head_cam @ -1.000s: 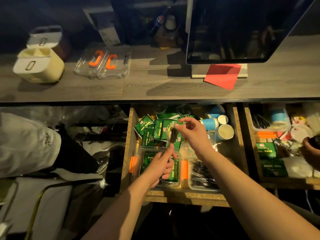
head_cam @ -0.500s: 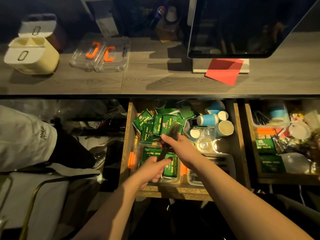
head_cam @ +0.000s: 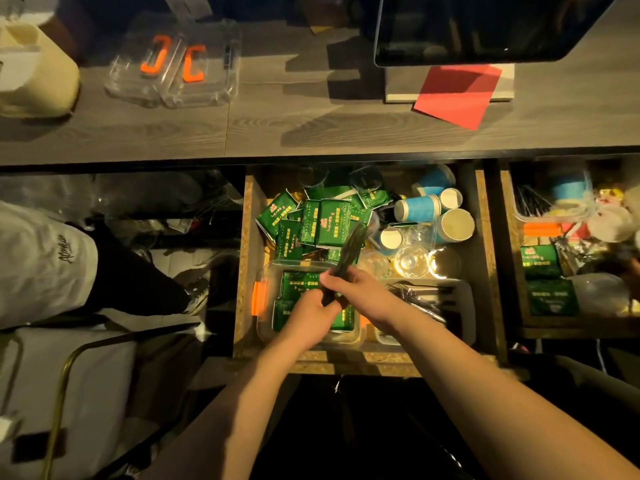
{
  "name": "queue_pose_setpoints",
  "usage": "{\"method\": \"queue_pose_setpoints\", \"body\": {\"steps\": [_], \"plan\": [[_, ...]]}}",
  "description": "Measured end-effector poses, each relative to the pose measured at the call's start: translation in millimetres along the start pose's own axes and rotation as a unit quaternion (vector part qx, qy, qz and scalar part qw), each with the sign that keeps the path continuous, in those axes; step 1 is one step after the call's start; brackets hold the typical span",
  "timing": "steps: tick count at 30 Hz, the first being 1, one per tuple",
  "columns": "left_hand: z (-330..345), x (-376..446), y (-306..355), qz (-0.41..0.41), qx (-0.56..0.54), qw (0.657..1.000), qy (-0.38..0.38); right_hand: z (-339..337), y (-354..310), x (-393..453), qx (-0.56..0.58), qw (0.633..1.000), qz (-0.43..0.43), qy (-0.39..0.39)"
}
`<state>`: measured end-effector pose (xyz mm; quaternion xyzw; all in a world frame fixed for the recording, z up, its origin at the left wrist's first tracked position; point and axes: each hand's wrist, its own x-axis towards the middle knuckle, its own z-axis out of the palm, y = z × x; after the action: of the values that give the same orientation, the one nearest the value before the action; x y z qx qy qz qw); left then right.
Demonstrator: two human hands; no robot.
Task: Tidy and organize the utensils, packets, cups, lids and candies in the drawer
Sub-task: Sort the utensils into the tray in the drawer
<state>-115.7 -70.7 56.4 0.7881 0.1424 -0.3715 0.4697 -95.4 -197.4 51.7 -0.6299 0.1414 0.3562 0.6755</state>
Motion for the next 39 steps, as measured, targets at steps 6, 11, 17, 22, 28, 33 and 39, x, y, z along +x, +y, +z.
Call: {"method": "queue_pose_setpoints", "body": {"steps": [6, 11, 17, 22, 28, 33, 39], "plan": [[5, 11, -1, -0.04, 0.127, 0.982, -0.131, -20, 26, -6, -0.067, 0.984, -0.023, 0.165], [11, 20, 28, 0.034, -0.125, 0.991, -0.018, -72, 54, -24, -0.242, 0.967, 0.009, 0.074], [46, 39, 34, 0.037, -0.038, 0.998, -0.032, -114, 73, -40, -0.371, 0.927, 0.06, 0.007], [77, 51, 23, 0.012, -0.069, 0.998, 0.001, -159, 91, -49, -0.411, 0.904, 0.102, 0.061], [111, 70, -1, 0.018, 0.082, 0.996, -0.02, -184, 115, -41, -0.464, 0.872, 0.143, 0.063], [116, 75, -2, 0.028, 0.143, 0.989, -0.024, -193, 115, -40, -0.506, 0.85, 0.133, 0.064], [96, 73, 11, 0.044, 0.081, 0.996, 0.004, -188, 100, -31, -0.491, 0.859, 0.062, 0.129]]}}
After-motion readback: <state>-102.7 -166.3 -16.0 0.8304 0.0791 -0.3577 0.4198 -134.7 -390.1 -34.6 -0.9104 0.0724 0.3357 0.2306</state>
